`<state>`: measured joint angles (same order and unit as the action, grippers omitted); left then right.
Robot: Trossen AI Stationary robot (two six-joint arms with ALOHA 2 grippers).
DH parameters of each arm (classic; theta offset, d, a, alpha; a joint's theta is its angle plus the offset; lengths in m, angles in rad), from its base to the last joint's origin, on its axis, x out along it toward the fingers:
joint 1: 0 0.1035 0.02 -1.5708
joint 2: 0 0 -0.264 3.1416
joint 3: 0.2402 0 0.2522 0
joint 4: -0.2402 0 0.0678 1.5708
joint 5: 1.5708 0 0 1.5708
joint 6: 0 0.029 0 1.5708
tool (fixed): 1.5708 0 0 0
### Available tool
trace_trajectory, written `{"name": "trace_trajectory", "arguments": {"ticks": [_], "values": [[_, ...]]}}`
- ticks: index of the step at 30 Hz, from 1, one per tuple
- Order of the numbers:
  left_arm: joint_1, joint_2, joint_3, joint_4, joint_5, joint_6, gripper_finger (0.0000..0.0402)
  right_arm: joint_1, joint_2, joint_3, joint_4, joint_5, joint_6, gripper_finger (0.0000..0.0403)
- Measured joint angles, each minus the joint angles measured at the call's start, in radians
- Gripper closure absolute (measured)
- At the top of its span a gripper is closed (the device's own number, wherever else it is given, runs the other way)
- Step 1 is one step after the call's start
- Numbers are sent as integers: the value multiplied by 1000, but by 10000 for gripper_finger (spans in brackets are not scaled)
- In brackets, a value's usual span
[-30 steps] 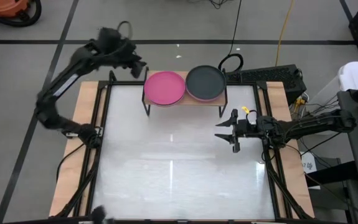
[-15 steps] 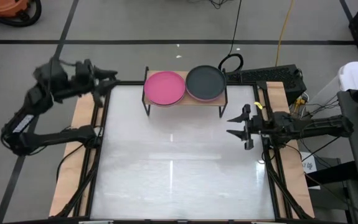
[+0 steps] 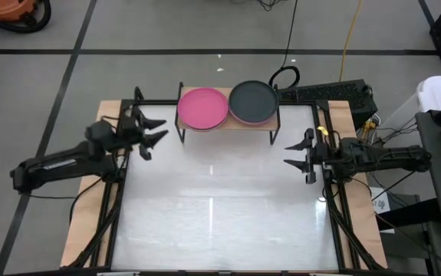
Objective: Place and stack plates onto a shelf
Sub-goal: Return to Home Position
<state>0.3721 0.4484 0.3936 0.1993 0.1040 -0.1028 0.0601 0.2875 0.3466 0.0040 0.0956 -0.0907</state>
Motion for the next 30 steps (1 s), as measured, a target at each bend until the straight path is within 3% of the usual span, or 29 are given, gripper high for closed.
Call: {"name": "trace_trajectory", "arguments": {"ticks": [11, 18, 30], "values": [[-12, -16, -249, 221, 0, -3, 206, 0, -147, -1, -150, 14, 46, 218], [-25, -22, -384, 358, 1, -1, 206, 0, -276, -66, -147, 10, 28, 218], [-49, -17, -384, 307, 1, 45, 206, 0, -281, -222, -59, 34, 23, 218]]}}
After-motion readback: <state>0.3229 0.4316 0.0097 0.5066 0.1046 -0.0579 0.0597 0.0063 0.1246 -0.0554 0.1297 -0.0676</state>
